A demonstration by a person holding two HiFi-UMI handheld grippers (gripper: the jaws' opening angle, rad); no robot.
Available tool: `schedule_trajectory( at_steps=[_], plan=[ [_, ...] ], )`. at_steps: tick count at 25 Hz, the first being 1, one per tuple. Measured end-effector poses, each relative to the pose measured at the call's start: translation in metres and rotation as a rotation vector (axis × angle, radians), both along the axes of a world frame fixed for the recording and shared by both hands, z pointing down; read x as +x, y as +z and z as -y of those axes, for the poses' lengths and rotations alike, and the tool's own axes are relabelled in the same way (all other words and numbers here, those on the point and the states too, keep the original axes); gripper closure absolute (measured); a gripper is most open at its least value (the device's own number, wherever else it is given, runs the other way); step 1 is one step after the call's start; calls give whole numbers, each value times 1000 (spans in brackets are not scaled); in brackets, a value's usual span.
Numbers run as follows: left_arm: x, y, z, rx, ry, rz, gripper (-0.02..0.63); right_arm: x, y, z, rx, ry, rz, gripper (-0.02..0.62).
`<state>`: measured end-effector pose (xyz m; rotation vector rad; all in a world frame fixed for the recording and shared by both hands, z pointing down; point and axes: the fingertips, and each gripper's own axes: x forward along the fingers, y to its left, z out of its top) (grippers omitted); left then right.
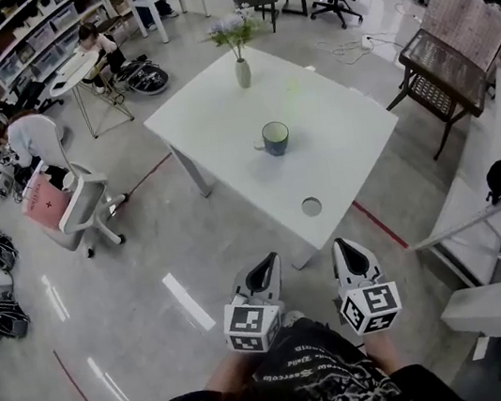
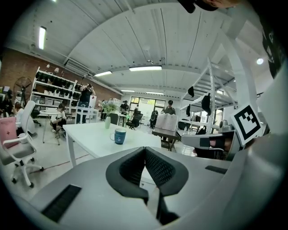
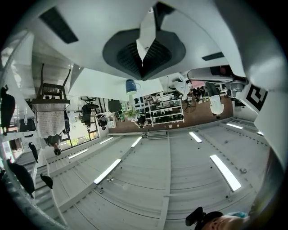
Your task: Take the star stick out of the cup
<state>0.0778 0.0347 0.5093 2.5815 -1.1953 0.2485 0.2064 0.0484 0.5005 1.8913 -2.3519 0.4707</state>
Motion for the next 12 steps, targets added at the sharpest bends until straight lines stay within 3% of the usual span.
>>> schedule_trajectory(
  at_steps=[12],
  plan=[
    [-28,0,180,-12,103,-1,586,-35,3,171,-32,74,14,586]
  ],
)
